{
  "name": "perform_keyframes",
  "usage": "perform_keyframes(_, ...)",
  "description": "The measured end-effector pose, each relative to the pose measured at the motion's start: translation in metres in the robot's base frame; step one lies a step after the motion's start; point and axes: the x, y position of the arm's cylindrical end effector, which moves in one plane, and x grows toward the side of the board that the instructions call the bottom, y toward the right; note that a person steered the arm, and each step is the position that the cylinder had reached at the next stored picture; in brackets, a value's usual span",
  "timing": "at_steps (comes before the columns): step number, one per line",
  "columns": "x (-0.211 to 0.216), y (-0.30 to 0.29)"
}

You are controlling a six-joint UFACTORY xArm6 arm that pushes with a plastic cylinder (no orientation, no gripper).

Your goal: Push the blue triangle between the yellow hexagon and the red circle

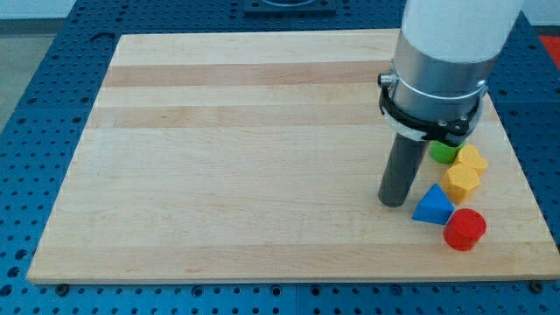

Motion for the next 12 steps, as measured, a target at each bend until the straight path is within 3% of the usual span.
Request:
perform_keyframes(2,0.000,0.025)
perform_keyframes(4,0.001,-0.002)
perform_keyframes(9,0.019,0.025)
perform_keyframes(11,0.023,0.002)
perform_keyframes(12,0.061,-0.022)
